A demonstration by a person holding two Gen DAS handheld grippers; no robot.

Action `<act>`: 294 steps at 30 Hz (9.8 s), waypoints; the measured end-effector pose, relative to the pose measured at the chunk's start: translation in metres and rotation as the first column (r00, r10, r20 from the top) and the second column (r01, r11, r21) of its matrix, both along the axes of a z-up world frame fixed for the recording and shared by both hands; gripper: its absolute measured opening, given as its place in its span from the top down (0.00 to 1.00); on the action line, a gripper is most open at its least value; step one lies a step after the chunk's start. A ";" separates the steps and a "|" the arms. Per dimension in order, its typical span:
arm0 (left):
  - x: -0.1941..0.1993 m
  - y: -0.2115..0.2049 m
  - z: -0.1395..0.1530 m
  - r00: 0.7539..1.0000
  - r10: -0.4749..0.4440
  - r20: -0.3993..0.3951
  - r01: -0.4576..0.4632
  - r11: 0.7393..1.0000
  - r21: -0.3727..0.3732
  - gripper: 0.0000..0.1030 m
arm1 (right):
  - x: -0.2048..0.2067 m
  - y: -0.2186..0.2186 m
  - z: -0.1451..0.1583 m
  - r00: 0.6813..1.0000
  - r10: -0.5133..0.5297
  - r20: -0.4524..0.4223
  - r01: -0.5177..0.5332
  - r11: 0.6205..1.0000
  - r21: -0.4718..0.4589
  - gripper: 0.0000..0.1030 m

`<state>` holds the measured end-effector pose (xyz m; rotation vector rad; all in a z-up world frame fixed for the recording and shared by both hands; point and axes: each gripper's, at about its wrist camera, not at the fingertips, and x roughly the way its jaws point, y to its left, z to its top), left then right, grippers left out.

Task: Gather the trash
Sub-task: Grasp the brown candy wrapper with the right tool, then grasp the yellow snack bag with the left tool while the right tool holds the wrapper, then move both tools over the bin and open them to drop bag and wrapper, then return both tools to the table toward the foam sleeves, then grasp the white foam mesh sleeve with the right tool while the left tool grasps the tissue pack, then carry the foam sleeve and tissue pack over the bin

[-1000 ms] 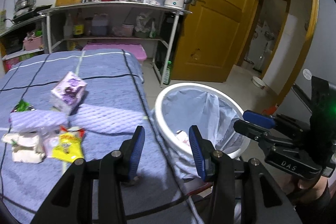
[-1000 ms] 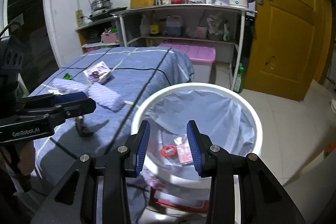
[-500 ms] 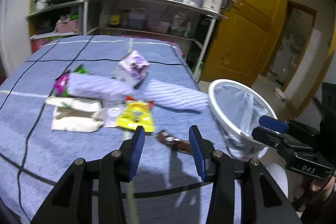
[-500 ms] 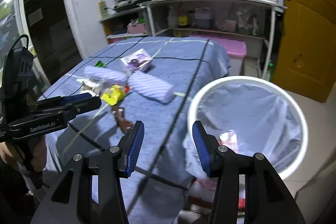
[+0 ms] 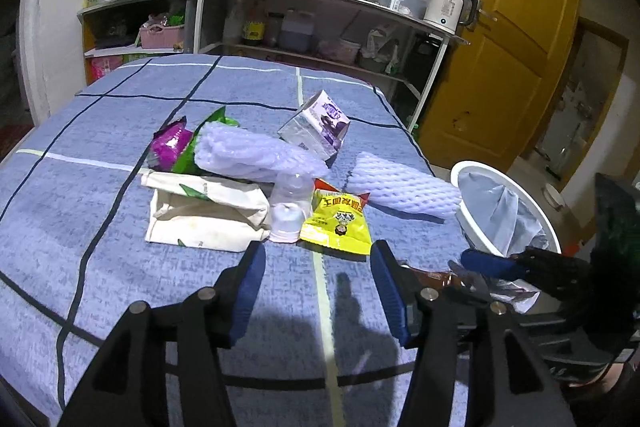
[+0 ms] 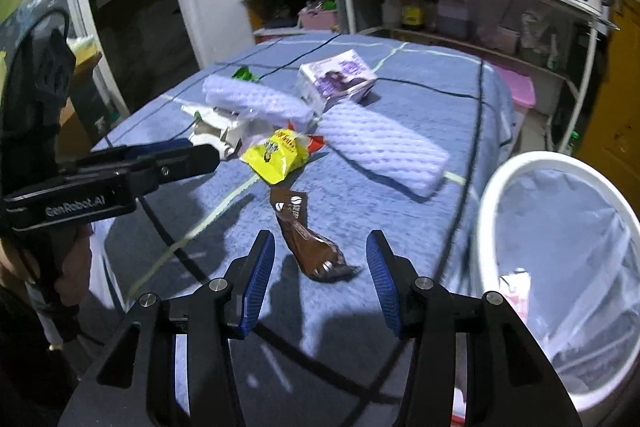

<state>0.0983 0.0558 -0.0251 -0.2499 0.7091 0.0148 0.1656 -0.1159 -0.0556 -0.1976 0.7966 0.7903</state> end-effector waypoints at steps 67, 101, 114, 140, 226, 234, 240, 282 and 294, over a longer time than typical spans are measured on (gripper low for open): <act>0.038 -0.113 0.029 0.967 -0.256 0.005 0.256 0.966 0.030 0.57 | -0.006 -0.117 0.037 0.952 -0.302 0.038 0.299 0.951 0.081 0.80; 0.092 -0.195 0.003 0.898 -0.436 -0.061 0.437 0.899 -0.001 0.49 | 0.036 -0.193 0.001 0.880 -0.472 -0.058 0.474 0.881 0.015 0.78; 0.079 -0.166 0.014 0.926 -0.377 -0.022 0.377 0.926 -0.007 0.48 | 0.030 -0.202 0.007 0.879 -0.475 -0.050 0.477 0.876 0.073 0.58; 0.037 -0.109 0.007 0.965 -0.260 -0.011 0.260 0.965 -0.010 0.48 | 0.002 -0.165 0.025 0.922 -0.387 0.014 0.384 0.919 0.090 0.58; 0.034 0.106 -0.022 0.983 0.170 -0.075 -0.178 0.976 -0.126 0.25 | 0.060 0.029 -0.005 0.996 0.059 -0.067 -0.067 0.990 -0.126 0.72; 0.031 0.094 -0.019 0.988 0.142 -0.054 -0.146 0.986 -0.081 0.54 | 0.056 0.024 -0.006 0.997 0.032 -0.077 -0.040 0.993 -0.108 0.74; 0.020 0.092 -0.007 0.988 0.155 -0.016 -0.155 0.985 -0.077 0.73 | 0.050 0.022 -0.004 0.997 0.025 -0.072 -0.032 0.995 -0.097 0.75; 0.000 -0.046 0.065 0.982 -0.139 0.127 0.139 0.990 0.009 0.90 | -0.004 -0.083 0.043 0.978 -0.206 0.022 0.205 0.978 0.042 0.77; 0.045 -0.109 0.065 0.955 -0.279 0.105 0.280 0.960 0.009 0.90 | 0.008 -0.137 0.037 0.941 -0.338 0.005 0.338 0.941 0.029 0.77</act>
